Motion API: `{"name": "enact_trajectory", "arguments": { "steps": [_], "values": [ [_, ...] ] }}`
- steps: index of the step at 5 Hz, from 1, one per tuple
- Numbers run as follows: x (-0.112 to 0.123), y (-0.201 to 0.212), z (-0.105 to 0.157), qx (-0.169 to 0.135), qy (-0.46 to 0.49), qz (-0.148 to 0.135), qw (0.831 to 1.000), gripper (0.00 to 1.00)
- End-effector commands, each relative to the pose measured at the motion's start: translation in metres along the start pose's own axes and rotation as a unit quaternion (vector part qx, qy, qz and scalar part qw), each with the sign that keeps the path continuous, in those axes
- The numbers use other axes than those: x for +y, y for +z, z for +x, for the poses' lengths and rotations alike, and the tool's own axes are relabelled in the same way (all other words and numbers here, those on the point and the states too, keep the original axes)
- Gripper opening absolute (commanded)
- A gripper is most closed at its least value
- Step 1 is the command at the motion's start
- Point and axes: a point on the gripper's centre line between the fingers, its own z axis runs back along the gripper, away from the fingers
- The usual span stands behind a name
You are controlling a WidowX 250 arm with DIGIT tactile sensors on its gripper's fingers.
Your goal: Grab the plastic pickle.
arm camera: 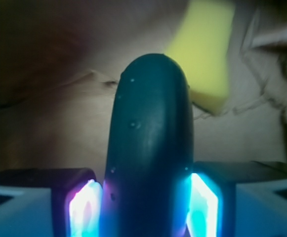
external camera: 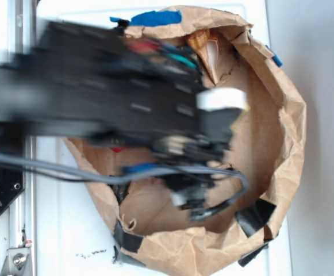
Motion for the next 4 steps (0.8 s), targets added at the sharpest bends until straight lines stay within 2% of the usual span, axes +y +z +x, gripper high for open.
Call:
{"name": "enact_trajectory", "arguments": {
  "steps": [1, 2, 3, 4],
  "values": [
    [0.009, 0.076, -0.002, 0.003, -0.082, 0.01, 0.997, 0.0],
    [0.018, 0.08, -0.001, -0.038, -0.023, -0.027, 0.999, 0.0],
    [0.02, 0.079, -0.005, -0.057, -0.009, -0.033, 0.998, 0.0],
    [0.014, 0.075, -0.002, -0.05, -0.068, -0.025, 0.996, 0.01]
  ]
}}
